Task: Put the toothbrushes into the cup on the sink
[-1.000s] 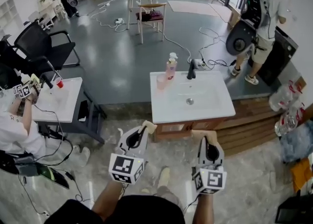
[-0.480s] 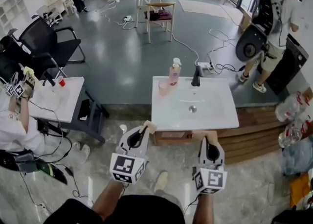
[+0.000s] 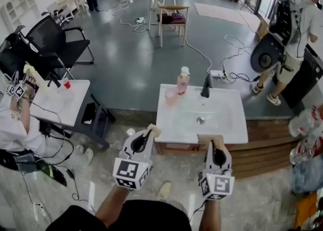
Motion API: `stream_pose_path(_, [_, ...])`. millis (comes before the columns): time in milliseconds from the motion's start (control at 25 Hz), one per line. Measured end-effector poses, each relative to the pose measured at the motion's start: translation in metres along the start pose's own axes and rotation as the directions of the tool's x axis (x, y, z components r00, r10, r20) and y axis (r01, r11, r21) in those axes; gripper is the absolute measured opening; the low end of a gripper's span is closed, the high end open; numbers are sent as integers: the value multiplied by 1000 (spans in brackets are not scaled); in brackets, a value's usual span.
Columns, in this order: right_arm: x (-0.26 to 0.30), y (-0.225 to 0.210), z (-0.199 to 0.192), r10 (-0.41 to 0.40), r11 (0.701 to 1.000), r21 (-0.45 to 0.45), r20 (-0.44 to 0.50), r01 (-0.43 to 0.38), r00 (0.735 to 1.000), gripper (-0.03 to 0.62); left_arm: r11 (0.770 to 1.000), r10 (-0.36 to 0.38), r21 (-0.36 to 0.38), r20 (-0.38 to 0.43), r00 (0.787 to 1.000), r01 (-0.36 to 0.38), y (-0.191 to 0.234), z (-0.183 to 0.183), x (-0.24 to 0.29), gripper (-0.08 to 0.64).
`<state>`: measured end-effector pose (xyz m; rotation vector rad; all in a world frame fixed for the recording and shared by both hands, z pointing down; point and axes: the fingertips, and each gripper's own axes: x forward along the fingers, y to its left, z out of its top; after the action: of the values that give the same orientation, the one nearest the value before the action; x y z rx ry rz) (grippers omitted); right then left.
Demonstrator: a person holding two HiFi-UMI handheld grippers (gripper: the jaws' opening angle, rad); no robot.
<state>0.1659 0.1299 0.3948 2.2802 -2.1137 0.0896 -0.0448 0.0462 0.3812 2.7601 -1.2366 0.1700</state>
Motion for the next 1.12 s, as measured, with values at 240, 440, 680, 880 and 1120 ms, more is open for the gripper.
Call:
stream_pose_path(240, [24,-3,-1,48,999,3,8,-49,999,43,999,42,2,7,999,-42,4,4,11,9])
stream_pose_path(440, [44,2,0,91,996,4,13,-91,996,44,997,77,3,13,997,-78,13,8,18,9])
stream_pose_path(680, [70,6,-1,124,992,4,16,-124,992,44,995,100,2,19,995,-100,26,10,32,9])
stream_pose_path(880, [99,12,-1,135,991,5,17,-135,991,44,994,107,1,19,994,-107,47,12,51,9])
stream_pose_path(1120, [144,19,-4,136,991,11,16,-136,991,44,995,101,-7,11,995,-101,76,12,86,9])
